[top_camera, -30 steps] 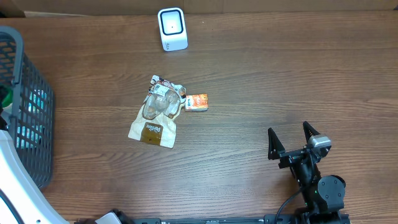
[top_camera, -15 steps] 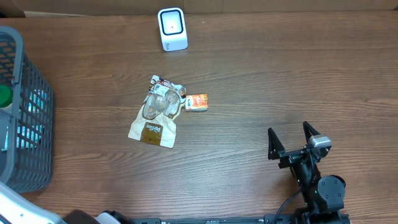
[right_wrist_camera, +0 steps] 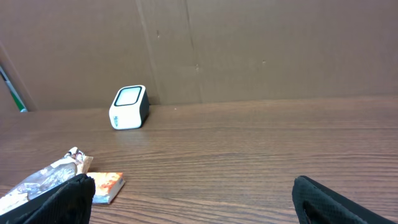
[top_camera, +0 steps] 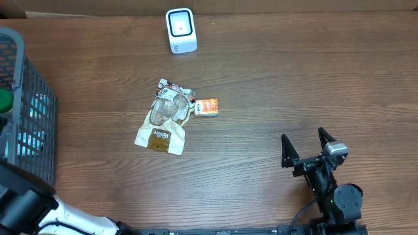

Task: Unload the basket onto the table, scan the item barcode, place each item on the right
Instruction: 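Close the left gripper on the mint-green wipes pack and lift it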

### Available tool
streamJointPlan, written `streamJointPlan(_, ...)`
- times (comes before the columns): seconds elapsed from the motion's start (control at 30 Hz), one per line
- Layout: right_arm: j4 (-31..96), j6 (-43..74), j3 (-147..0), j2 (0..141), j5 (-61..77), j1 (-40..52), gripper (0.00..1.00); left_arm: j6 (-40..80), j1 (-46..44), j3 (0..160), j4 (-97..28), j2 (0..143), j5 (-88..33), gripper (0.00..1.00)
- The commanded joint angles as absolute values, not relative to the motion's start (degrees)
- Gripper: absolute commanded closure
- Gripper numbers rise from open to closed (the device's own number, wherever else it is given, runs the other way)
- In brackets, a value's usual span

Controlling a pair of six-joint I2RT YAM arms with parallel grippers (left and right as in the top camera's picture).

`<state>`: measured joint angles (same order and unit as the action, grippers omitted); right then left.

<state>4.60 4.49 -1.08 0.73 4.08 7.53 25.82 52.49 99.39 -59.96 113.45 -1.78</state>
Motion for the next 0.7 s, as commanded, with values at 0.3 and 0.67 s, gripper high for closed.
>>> streamJointPlan(0.3, 4.4, 4.6, -0.4, 0.2, 3.9, 7.3, 0.0, 27.4, 51.7, 99.0, -59.1, 122.9, 2.5, 0.32)
streamJointPlan(0.67, 4.4, 4.6, -0.4, 0.2, 3.9, 7.3, 0.0, 27.2, 51.3, 96.7, -55.4, 124.9, 2.6, 0.32)
